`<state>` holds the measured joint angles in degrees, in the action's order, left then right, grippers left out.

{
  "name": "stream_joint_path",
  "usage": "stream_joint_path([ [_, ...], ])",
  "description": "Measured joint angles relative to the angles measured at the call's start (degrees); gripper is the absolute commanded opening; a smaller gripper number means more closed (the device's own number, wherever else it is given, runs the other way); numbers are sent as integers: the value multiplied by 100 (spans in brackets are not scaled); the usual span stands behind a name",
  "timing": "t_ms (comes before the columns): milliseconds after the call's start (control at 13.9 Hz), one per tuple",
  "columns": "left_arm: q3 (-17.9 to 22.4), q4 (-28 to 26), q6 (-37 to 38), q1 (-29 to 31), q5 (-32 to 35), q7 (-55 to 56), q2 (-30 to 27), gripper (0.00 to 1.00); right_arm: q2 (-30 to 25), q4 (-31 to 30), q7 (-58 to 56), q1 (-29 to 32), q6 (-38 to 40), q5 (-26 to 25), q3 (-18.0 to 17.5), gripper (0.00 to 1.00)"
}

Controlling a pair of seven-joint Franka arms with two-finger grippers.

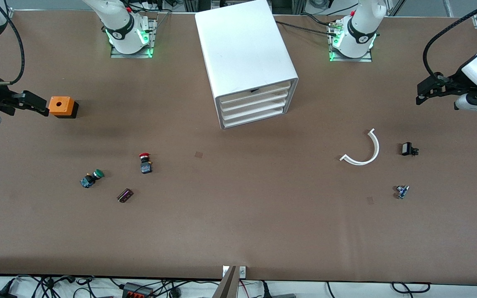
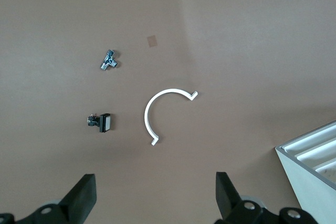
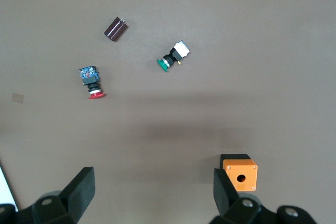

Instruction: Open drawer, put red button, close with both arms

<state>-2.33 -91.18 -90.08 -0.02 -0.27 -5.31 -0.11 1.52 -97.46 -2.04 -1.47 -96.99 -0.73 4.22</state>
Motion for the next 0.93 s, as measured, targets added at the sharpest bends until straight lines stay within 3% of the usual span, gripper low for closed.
stream_joint_path([
  [574,15,4,115,7,0,-3,36,100,21,0,0,2,0,0,0,100],
  [933,-45,117,1226,-65,-7,-24,40,100,184,-1,0,-4,-86,0,-20,100],
])
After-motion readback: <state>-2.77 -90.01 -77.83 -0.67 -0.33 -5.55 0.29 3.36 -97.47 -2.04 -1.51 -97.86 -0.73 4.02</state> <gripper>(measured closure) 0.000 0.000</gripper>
